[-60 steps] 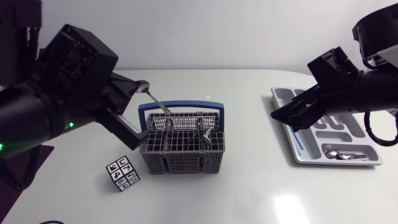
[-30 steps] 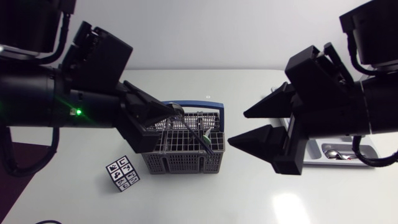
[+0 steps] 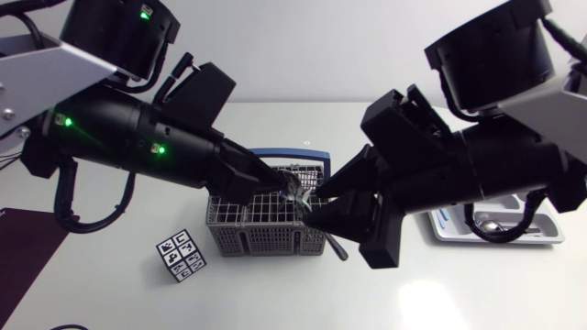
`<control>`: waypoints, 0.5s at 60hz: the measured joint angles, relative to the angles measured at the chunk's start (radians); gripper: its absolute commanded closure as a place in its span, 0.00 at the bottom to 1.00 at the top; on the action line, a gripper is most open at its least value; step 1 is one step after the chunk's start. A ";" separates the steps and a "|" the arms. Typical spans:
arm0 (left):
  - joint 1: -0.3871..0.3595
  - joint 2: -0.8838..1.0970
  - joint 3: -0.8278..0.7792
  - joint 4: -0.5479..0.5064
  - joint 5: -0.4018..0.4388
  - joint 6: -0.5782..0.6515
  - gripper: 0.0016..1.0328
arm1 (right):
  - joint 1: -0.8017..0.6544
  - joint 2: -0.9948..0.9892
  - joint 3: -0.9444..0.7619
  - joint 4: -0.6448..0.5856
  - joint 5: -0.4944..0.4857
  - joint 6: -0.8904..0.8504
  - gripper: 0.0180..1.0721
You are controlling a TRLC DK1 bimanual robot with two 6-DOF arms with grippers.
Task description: Transfer all utensils from the basket to the drawer tray.
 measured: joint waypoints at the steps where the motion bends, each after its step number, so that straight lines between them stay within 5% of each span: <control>1: 0.001 0.000 0.000 -0.002 0.003 -0.003 0.97 | 0.000 0.005 0.000 0.002 -0.002 0.000 0.58; 8: 0.005 0.001 0.002 -0.007 0.020 -0.009 0.97 | 0.004 0.028 -0.002 0.016 -0.002 0.000 0.58; 22: 0.005 0.002 0.003 -0.007 0.026 -0.011 0.97 | 0.013 0.037 -0.002 0.017 -0.005 0.000 0.86; 30: 0.005 0.003 0.003 -0.007 0.026 -0.011 0.97 | 0.016 0.037 -0.002 0.016 -0.005 0.000 0.92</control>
